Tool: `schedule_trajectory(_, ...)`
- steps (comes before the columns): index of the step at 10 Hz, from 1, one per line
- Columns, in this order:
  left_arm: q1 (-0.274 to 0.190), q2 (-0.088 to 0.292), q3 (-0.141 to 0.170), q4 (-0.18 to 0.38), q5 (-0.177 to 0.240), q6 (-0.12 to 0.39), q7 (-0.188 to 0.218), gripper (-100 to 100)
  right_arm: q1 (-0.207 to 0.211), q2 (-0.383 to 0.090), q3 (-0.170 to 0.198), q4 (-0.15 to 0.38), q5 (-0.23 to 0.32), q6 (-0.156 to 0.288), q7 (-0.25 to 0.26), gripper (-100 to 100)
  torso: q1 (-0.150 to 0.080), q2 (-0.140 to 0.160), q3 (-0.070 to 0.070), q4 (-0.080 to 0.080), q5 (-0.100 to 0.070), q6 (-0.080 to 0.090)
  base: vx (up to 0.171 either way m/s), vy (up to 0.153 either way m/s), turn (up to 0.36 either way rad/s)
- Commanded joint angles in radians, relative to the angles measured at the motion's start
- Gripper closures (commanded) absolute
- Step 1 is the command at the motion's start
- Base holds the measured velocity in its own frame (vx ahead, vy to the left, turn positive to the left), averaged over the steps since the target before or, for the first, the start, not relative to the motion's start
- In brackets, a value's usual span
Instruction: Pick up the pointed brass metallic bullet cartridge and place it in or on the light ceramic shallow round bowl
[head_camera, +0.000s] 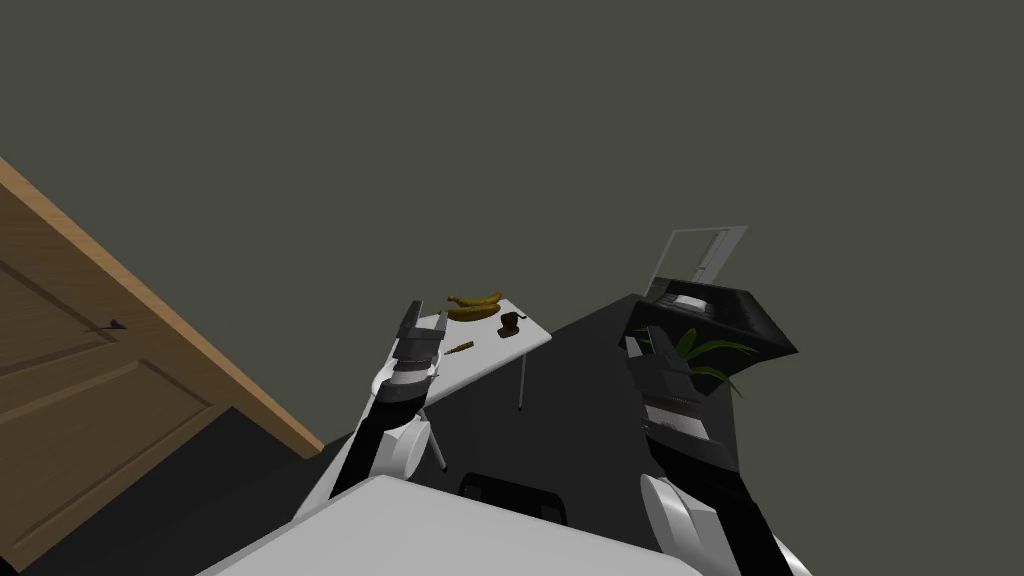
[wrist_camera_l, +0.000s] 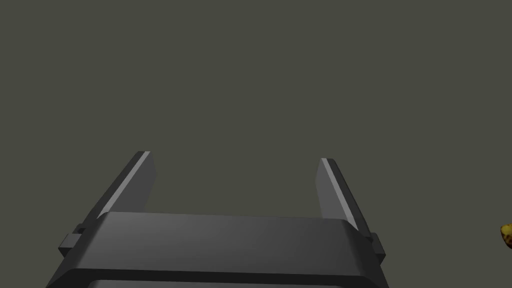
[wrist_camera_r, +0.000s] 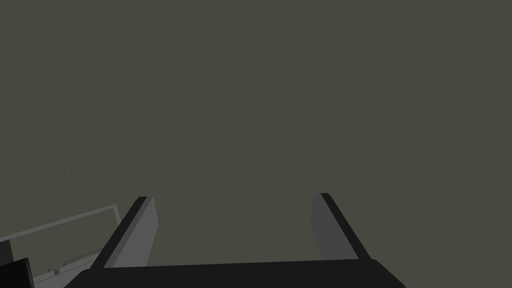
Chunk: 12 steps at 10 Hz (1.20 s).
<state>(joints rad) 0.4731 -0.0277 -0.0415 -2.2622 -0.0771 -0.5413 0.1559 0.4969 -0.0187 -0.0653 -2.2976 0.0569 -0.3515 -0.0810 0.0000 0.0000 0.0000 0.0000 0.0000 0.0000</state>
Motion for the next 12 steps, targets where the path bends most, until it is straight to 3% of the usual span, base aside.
schedule_trajectory(1,-0.010,0.033,0.006,0.005,0.006,0.021,0.001,-100,0.000,0.000,0.000,0.000,0.000,0.000,0.000,0,0.000,0.000,0.000,0.000,0.000,0.000,0.002,-0.014,0.031)
schedule_trajectory(4,-0.049,0.105,0.030,0.030,0.028,0.099,0.003,-100,0.000,0.000,0.000,0.000,0.000,0.000,0.000,0,-0.002,-0.001,0.000,0.000,0.000,0.000,0.011,-0.043,0.051)
schedule_trajectory(5,-0.049,0.105,0.030,0.030,0.028,0.105,0.003,-100,0.000,0.000,0.000,0.000,0.000,0.000,0.000,0,-0.003,-0.001,-0.001,0.000,-0.001,0.000,0.008,-0.049,0.020)
schedule_trajectory(7,-0.088,0.144,0.053,0.057,0.050,0.173,0.007,-100,0.000,0.000,0.000,0.000,0.000,0.000,0.000,0,-0.003,-0.001,0.000,0.000,-0.001,0.000,0.003,-0.054,0.059)
schedule_trajectory(12,-0.135,0.174,0.079,0.093,0.078,0.297,0.012,-100,0.000,0.000,0.000,0.000,0.000,0.000,0.000,0,-0.003,-0.001,-0.001,0.000,-0.001,0.000,0.009,-0.041,0.033)
